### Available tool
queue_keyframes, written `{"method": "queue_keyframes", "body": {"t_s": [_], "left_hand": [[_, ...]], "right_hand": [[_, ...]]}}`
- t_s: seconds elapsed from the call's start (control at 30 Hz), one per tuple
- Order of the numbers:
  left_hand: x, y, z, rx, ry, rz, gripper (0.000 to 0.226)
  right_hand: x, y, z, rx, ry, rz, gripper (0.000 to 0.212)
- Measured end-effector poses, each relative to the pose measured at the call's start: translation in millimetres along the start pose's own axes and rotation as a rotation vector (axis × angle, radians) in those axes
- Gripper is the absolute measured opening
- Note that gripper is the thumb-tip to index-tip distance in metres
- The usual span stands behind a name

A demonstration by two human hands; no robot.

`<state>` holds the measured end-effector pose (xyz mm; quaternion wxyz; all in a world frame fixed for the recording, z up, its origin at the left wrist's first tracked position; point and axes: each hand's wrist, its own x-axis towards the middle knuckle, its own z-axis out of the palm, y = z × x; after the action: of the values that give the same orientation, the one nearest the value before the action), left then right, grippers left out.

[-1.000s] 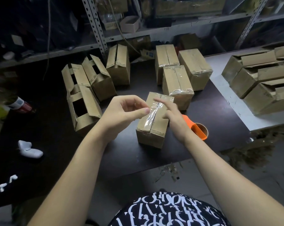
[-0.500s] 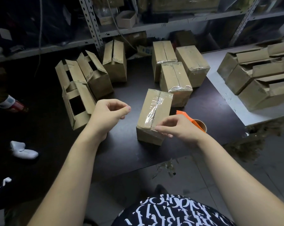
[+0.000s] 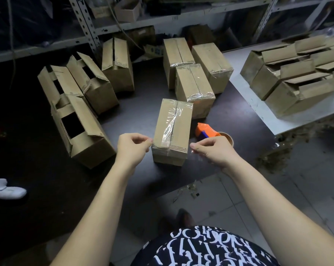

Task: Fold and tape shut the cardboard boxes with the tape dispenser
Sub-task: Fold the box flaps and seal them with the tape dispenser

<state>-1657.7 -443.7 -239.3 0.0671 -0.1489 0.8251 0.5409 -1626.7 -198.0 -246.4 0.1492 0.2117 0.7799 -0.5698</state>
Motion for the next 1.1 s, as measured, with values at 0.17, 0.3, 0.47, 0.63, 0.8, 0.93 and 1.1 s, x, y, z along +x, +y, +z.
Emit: {"method": "queue_keyframes", "body": {"t_s": [0.17,0.3,0.47,0.63,0.8,0.93,1.1], "left_hand": [[9,-4,1,-0.007,-0.015,-0.017,0.013],[12,-11,2,-0.032,-0.028,-0.053,0.01],[17,-26,2,-0.199,-0.07,-0.228,0.011],[20,-34,2,-0.279,-0.112,-0.32,0.01],[19,-31,1,-0.277,-0.094,-0.332,0.008],[20,-24,3,-0.232,-0.134,-0.301,0.026],[15,-11,5,0.009,-0.244,-0.295,0.035]], "right_hand": [[3,3,4,-0.008,-0.01,-0.009,0.015],[5,7,8,0.016,-0.037,0.008,0.015],[10,16,10,0.103,-0.088,0.069,0.018],[18,30,16,0.244,-0.183,0.187,0.014],[18,43,23,0.284,-0.194,0.246,0.028],[13,48,33,0.325,-0.123,0.213,0.028],[12,51,31,0.306,-0.046,0.072,0.025]]}}
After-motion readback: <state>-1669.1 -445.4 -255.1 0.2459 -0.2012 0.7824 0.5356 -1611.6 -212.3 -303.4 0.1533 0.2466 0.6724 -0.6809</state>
